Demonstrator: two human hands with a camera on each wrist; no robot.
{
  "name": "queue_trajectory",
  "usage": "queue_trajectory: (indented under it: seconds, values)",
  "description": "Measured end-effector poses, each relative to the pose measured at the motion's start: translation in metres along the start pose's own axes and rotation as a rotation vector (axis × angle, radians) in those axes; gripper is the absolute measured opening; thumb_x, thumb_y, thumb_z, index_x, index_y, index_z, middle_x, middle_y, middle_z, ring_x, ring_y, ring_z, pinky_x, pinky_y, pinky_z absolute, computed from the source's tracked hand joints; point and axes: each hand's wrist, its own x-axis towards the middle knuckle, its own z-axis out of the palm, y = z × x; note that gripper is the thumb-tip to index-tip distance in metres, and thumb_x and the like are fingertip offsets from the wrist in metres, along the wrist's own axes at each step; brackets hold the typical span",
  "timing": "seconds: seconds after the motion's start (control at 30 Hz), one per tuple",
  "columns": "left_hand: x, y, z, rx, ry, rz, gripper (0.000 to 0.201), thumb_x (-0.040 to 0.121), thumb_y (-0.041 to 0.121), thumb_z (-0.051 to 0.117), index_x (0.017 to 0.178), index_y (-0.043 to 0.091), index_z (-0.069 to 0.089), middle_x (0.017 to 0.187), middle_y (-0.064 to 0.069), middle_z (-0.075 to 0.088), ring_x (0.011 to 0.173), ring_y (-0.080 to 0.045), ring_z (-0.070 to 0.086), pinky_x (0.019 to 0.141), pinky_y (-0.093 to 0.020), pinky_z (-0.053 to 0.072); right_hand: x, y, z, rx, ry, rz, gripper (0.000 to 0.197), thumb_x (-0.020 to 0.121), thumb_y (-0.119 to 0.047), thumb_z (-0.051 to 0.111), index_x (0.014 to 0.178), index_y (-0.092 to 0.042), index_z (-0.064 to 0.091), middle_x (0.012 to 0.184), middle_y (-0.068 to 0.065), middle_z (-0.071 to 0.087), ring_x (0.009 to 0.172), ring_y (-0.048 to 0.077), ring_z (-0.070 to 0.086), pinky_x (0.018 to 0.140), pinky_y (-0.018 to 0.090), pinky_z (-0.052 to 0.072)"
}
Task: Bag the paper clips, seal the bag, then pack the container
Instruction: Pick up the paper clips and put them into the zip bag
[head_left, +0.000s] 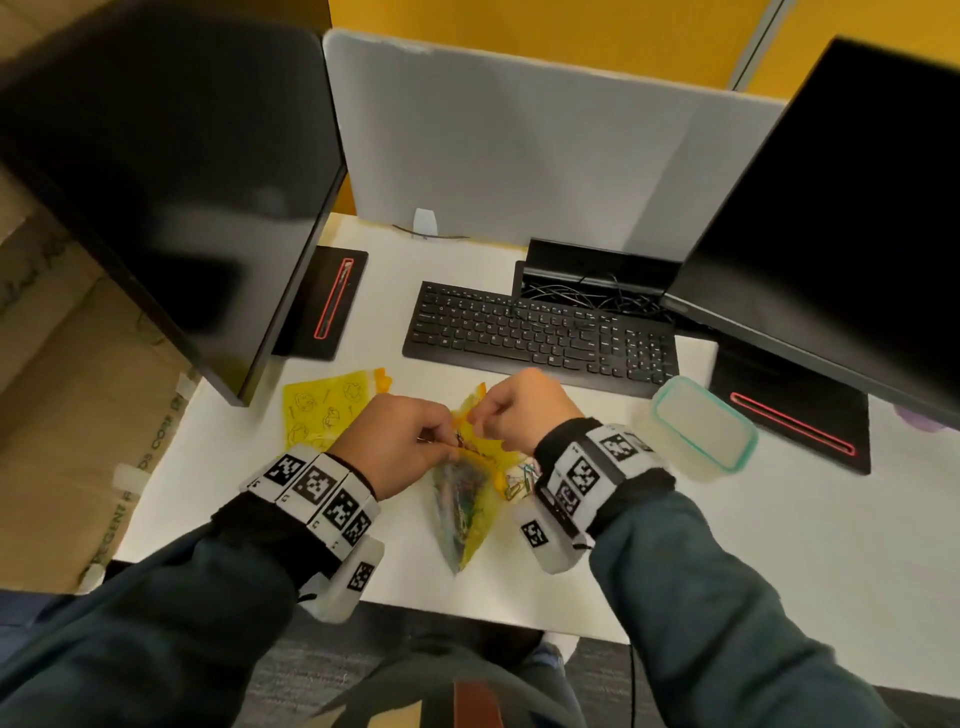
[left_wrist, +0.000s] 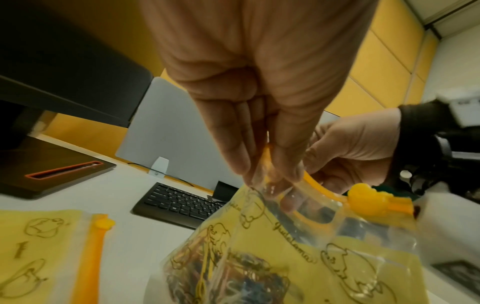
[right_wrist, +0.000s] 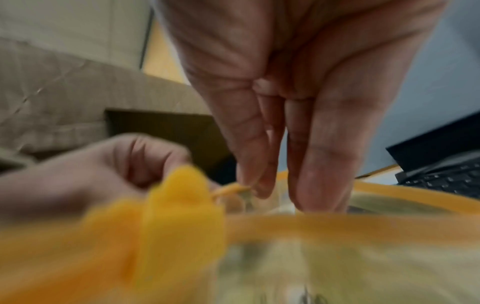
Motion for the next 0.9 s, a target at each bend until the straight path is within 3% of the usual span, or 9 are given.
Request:
queue_trajectory:
  seconds: [0.13,0.2,0.3,0.37,0.53,0.73,0.8,0.83,0.9]
  values:
    - [-0.006,-0.007,-0.009,-0.017,0.030,-0.052,0.013,0.071,0.012,0.075,0.063,0.019,0.068,0.074,-0.006,0.073,0.089,-0.021,0.067,0.081,-0.036,0.053,0.012,0.016,-0.008,0.435,0.179,0.098,0.024,0.084,0.004,0.051,0.072,-0.008,0.067,0.079,0.007,0.067,0.061,0.019,0.063,0.056,0.028,0.058]
    - [-0.011,-0.012,-0.012,0.007,0.031,-0.074,0.027,0.071,0.013,0.075,0.055,0.029,0.059,0.071,-0.001,0.071,0.084,-0.019,0.066,0.079,-0.033,0.053,0.032,0.030,0.003,0.280,0.224,0.103,0.023,0.086,0.001,0.050,0.084,-0.011,0.069,0.092,0.010,0.069,0.071,0.021,0.063,0.066,0.032,0.057]
    - [-0.020,-0.021,-0.015,0.020,0.038,-0.127,0.031,0.070,0.015,0.075,0.053,0.032,0.055,0.073,-0.002,0.071,0.083,-0.017,0.066,0.077,-0.029,0.054,0.052,0.041,0.032,-0.158,0.016,0.037,0.040,0.088,-0.001,0.047,0.124,-0.016,0.059,0.130,0.008,0.059,0.115,0.024,0.057,0.101,0.031,0.042]
    - [-0.025,-0.028,-0.018,0.006,0.054,-0.168,0.021,0.069,0.015,0.075,0.055,0.023,0.061,0.071,-0.003,0.070,0.075,-0.010,0.064,0.069,-0.011,0.048,0.057,0.037,0.050,-0.315,-0.137,-0.033,0.048,0.092,-0.004,0.045,0.138,-0.017,0.044,0.145,0.007,0.044,0.132,0.025,0.043,0.110,0.031,0.032]
    - [-0.031,-0.038,-0.026,0.039,0.097,-0.216,0.012,0.068,0.014,0.072,0.059,0.017,0.064,0.063,0.001,0.064,0.056,-0.002,0.051,0.056,-0.006,0.039,0.066,0.026,0.078,-0.488,-0.241,-0.195,0.037,0.094,-0.025,0.047,0.127,-0.009,0.052,0.134,0.013,0.050,0.124,0.034,0.048,0.103,0.039,0.042]
    - [-0.027,-0.040,-0.024,-0.011,0.098,-0.220,0.008,0.068,0.007,0.072,0.062,0.007,0.066,0.060,0.005,0.062,0.072,0.018,0.054,0.057,0.002,0.039,0.048,0.054,0.081,-0.647,-0.356,-0.256,0.033,0.090,-0.023,0.053,0.122,-0.014,0.058,0.129,0.010,0.057,0.117,0.028,0.056,0.096,0.034,0.046]
    - [-0.024,-0.040,-0.021,-0.017,0.083,-0.205,0.017,0.067,0.007,0.071,0.056,0.017,0.062,0.063,-0.001,0.066,0.087,-0.008,0.066,0.064,-0.005,0.047,0.038,0.071,0.076,-0.634,-0.389,-0.265,0.034,0.094,-0.018,0.045,0.125,-0.013,0.057,0.135,0.008,0.053,0.123,0.025,0.051,0.101,0.034,0.044]
    - [-0.022,-0.041,-0.020,-0.015,0.078,-0.195,0.024,0.066,0.008,0.071,0.053,0.022,0.059,0.067,-0.004,0.069,0.090,-0.018,0.068,0.073,-0.020,0.054,0.036,0.081,0.074,-0.595,-0.377,-0.292,0.034,0.095,-0.014,0.042,0.125,-0.010,0.057,0.137,0.009,0.052,0.126,0.025,0.050,0.103,0.036,0.043]
    - [-0.018,-0.038,-0.019,-0.012,0.068,-0.174,0.032,0.065,0.008,0.071,0.047,0.028,0.053,0.071,-0.007,0.072,0.093,-0.025,0.068,0.079,-0.039,0.055,0.029,0.094,0.061,-0.549,-0.365,-0.267,0.036,0.093,-0.007,0.041,0.127,-0.009,0.056,0.140,0.008,0.050,0.128,0.025,0.048,0.104,0.037,0.042]
